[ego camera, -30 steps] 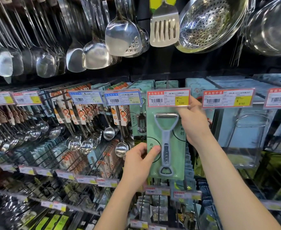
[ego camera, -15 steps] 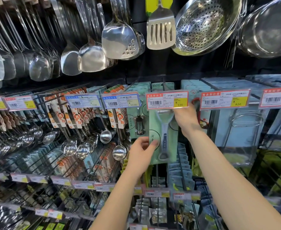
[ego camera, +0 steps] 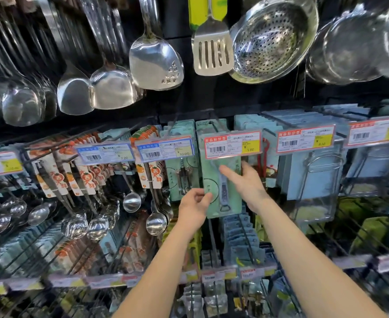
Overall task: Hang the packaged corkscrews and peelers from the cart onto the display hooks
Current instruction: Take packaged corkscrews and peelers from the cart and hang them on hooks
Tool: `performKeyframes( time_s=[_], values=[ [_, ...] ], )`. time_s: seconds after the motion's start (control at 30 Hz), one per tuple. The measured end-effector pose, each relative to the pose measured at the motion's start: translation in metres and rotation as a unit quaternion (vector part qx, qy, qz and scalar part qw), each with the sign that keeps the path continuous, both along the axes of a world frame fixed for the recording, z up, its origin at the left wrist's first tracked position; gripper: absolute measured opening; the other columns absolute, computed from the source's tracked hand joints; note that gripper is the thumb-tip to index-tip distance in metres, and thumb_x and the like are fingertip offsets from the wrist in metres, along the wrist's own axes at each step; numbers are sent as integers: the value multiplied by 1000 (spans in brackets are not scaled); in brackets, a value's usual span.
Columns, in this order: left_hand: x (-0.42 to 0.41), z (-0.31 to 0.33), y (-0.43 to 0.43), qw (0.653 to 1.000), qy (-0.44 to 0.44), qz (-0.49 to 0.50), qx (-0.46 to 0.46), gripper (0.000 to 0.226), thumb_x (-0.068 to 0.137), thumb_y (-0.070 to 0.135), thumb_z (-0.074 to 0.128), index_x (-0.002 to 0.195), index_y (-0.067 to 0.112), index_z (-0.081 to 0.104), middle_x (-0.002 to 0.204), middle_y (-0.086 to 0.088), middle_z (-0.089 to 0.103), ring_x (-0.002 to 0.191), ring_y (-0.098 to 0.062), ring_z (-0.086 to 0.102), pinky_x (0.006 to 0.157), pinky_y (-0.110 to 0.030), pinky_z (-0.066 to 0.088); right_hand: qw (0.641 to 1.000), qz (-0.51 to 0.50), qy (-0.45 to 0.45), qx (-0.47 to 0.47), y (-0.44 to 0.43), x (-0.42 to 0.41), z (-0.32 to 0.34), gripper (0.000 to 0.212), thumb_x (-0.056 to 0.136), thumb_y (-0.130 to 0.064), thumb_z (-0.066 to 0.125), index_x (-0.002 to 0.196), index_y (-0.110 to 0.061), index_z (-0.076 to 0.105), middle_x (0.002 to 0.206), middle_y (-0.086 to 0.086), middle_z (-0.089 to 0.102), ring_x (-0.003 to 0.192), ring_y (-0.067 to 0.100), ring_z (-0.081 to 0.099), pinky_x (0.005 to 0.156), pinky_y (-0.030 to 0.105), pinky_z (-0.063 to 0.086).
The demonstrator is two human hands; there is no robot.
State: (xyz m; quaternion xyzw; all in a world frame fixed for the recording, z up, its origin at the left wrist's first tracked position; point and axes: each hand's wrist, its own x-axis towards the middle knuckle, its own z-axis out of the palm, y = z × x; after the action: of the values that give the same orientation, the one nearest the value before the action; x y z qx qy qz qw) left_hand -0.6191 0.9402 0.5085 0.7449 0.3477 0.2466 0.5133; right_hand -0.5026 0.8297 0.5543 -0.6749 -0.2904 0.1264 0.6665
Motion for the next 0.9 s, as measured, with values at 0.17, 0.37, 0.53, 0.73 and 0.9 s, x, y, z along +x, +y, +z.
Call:
performKeyframes(
  time_s=[0.17, 0.37, 0.53, 0.73, 0.9],
  values=[
    [2, 17, -7, 993, 69, 11, 93, 44, 101, 31, 66, 141, 15, 56, 128, -4, 70, 115, -25, 65, 96, -29, 49, 992, -66, -28, -101, 20, 6, 4, 57, 87, -59, 74, 127, -18, 68, 129, 1, 70, 114, 18, 65, 106, 38, 51],
    [-25, 12, -27, 959, 96, -59, 261, 58, 100, 34, 63, 153, 18, 46, 150, -8, 55, 135, -30, 56, 110, -43, 50, 972, -150, -6, -179, 17, -1, -15, 74, 92, -45, 75, 147, -3, 51, 143, 16, 62, 133, 34, 59, 110, 42, 47],
    [-27, 7, -43, 942, 66, -166, 283, 45, 100, 30, 62, 144, 25, 56, 141, -1, 61, 130, -25, 60, 109, -44, 51, 968, -217, -19, -124, -33, -22, -37, 20, 93, -17, 71, 113, -21, 72, 114, 2, 76, 111, 22, 72, 103, 39, 54],
    [-1, 4, -106, 884, 26, -302, 357, 40, 102, 34, 58, 141, 25, 59, 140, 1, 61, 126, -22, 61, 106, -43, 51, 922, -339, -71, -172, -146, -45, -54, 22, 95, -9, 66, 115, -12, 75, 101, -2, 77, 98, 16, 71, 97, 33, 55],
    [31, -8, -204, 825, 14, -398, 401, 44, 100, 36, 58, 143, 24, 58, 143, 0, 62, 129, -26, 60, 108, -42, 47, 844, -387, -62, -367, -266, -56, -72, 45, 100, -17, 57, 144, -19, 61, 122, 9, 74, 91, 26, 71, 74, 36, 56]
  ],
)
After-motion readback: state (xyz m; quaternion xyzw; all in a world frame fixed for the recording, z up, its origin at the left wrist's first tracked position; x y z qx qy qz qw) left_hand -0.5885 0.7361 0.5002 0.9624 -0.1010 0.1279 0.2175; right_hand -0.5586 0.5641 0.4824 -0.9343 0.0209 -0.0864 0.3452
